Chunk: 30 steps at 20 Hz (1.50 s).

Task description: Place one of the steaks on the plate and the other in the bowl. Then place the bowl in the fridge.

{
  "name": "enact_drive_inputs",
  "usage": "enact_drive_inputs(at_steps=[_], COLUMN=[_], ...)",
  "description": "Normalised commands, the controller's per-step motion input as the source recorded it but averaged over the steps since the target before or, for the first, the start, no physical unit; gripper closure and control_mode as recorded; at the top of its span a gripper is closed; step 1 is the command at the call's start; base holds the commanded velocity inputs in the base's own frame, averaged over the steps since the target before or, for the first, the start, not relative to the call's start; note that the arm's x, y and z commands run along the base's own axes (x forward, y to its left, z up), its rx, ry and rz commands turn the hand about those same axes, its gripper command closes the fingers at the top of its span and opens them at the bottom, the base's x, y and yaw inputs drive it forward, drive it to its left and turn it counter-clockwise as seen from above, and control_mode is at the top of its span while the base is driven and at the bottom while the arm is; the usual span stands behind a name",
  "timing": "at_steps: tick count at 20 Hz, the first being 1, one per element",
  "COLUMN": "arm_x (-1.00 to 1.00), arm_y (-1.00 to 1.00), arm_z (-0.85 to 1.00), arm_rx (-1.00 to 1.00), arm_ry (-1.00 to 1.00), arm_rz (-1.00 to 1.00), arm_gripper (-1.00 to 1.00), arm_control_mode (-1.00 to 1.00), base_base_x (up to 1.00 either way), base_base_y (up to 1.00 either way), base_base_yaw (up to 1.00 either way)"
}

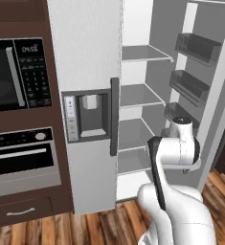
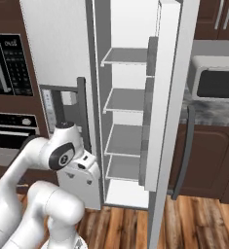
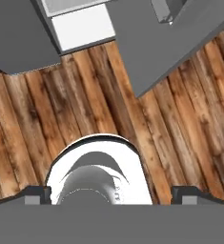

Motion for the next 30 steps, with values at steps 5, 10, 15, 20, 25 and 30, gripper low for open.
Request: enact_drive_inputs(at_steps=[5, 10, 15, 20, 25, 30], arm_x=[0.12, 0.20, 0.65, 0.85, 0.81, 0.61], arm_y=[1.00, 0.36, 0.28, 0.07, 0.12, 0.00], arm_z=[-0.08, -0.03, 0.00, 0.10, 0.37, -0.04], arm_rx=[0.11, -0.15, -0.05, -0.02, 0.02, 0.02], arm_ry=[-0.31, -0.11, -0.34, -0.31, -0.11, -0.10], arm_rz=[-0.04, 0.18, 0.15, 0.10, 0.08, 0.00], arm_gripper=[-1.00, -1.00, -1.00, -1.00, -1.00, -1.00], arm_control_mode=[-1.00, -1.00, -1.00, -1.00, -1.00, -1.00], base_base_x=[0.00, 0.00, 0.00, 0.00, 0.00, 0.00], base_base_y=[0.00, 0.00, 0.00, 0.00, 0.00, 0.00], base_base_yaw=[0.00, 0.00, 0.00, 0.00, 0.00, 0.00])
